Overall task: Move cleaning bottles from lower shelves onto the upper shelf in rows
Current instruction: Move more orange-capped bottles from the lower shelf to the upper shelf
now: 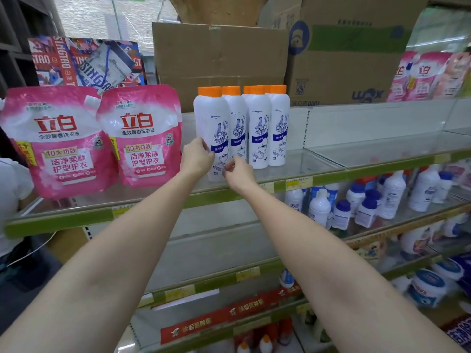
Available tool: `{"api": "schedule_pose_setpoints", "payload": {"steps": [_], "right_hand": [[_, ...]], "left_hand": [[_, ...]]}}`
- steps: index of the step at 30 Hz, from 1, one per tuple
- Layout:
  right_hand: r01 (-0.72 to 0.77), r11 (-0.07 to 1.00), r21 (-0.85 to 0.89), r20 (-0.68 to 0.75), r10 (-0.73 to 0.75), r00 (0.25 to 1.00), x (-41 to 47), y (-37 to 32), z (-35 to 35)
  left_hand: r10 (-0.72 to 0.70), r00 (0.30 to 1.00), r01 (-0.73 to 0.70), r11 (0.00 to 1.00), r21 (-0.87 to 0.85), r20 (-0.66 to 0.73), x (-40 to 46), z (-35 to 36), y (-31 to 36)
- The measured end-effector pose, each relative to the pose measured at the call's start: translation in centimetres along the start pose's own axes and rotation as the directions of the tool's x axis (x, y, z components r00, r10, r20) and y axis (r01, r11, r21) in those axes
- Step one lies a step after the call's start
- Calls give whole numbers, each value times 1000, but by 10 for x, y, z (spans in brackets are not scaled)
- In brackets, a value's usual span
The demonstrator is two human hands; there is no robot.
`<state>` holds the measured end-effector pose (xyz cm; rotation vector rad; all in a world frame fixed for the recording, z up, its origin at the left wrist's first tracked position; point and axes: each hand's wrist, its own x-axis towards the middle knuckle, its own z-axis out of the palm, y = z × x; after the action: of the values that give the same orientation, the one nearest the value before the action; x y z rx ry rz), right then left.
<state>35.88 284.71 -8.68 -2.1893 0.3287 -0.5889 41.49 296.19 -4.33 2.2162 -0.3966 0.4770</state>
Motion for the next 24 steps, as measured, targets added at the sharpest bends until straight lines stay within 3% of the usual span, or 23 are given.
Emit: {"api": "schedule_pose_setpoints", "payload": {"steps": [12,18,24], "right_hand": [[-53,997,-58,-95,47,994,-19,54,-58],[-203,975,-89,-156,188,970,-43,113,-98],[-359,926,-119,-239,324,915,-79,182,-147]], "left_hand": [[100,963,-102,995,-7,249,-47,61,28],[192,877,-255,963,88,441,-75,116,60],[251,770,-322,946,19,586,-109,185,89]]}}
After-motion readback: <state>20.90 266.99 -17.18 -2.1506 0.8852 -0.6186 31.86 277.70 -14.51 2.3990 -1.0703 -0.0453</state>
